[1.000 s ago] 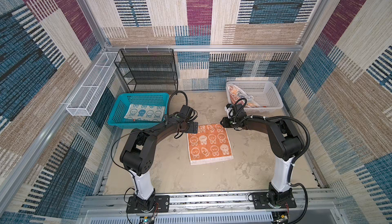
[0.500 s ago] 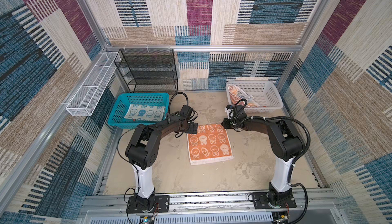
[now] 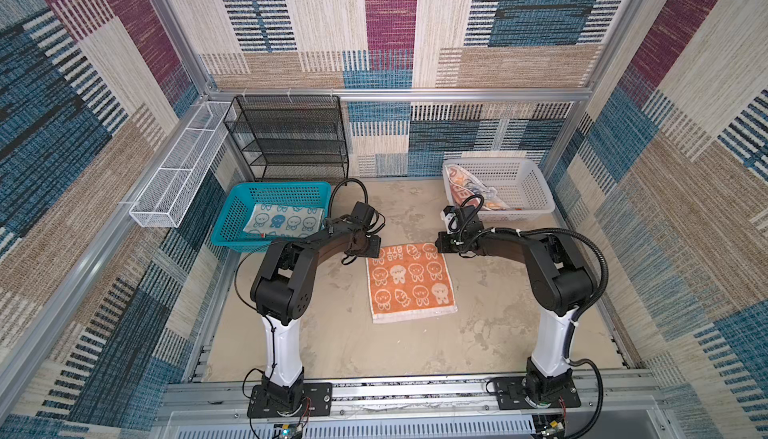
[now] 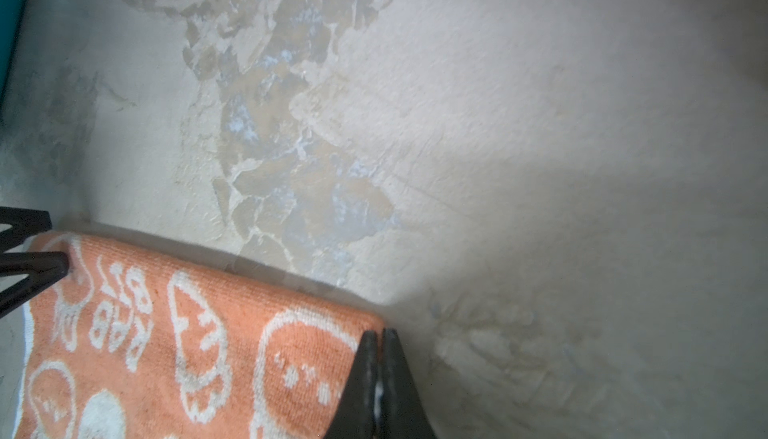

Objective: Fold and stack the towels

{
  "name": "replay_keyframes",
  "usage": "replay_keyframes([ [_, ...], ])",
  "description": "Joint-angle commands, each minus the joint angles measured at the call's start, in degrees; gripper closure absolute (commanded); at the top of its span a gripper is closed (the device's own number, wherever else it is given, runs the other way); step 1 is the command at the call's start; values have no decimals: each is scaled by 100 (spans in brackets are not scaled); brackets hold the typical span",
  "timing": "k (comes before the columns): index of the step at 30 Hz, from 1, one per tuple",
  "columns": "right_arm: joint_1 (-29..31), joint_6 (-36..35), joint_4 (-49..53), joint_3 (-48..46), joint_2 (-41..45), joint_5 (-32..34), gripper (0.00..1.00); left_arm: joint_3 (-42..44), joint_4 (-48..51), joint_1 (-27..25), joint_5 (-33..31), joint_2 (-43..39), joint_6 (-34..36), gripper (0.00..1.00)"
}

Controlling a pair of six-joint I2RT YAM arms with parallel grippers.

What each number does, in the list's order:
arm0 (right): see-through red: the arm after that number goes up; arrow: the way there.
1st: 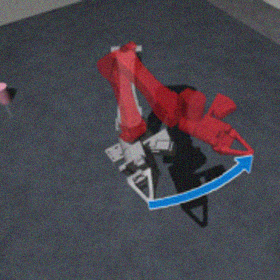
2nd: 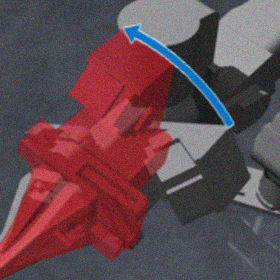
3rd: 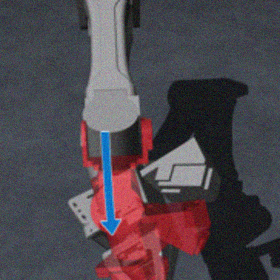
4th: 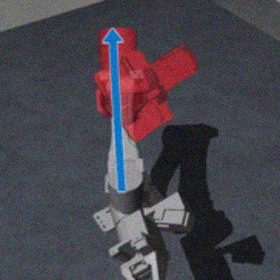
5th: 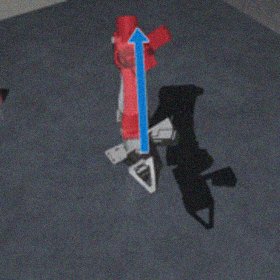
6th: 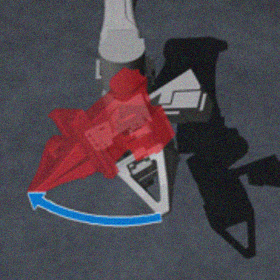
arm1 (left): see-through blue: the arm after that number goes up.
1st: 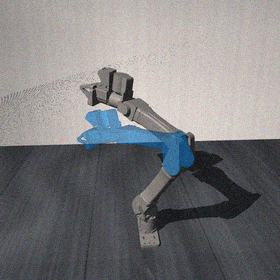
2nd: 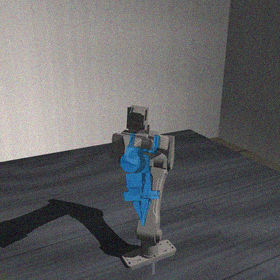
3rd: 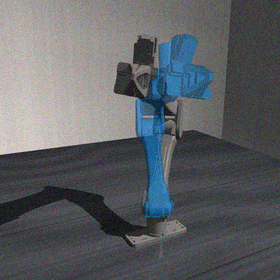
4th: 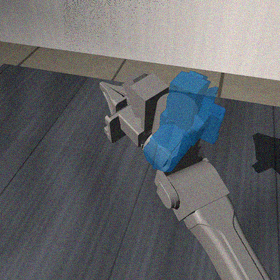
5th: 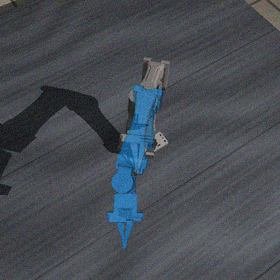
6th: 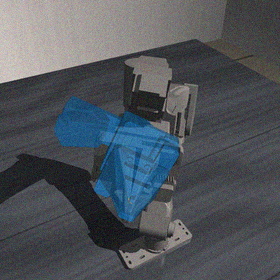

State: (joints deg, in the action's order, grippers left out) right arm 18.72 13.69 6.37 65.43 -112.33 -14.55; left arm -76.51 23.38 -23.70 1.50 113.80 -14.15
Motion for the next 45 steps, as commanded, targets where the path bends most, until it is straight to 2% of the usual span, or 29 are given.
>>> replay_keyframes([
  [1,8,11,427,32,-52,91,92,-13,6,6,108,60,275,46],
  [8,5,1,443,31,-23,89,94,-46,87,6,-114,94,393,68],
  [15,-2,-7,500,67,25,84,98,-119,149,15,-59,202,468,99],
  [23,-20,26,606,261,190,-79,100,-310,276,17,-133,166,548,100],
  [30,-31,-69,940,379,717,37,100,-347,290,24,-370,-399,546,100],
  [36,-24,50,946,-66,1284,-29,100,208,100,16,-229,-1121,321,100],
  [45,87,346,624,-1457,2171,-390,100,1454,-131,-203,114,-2216,-164,100],
])
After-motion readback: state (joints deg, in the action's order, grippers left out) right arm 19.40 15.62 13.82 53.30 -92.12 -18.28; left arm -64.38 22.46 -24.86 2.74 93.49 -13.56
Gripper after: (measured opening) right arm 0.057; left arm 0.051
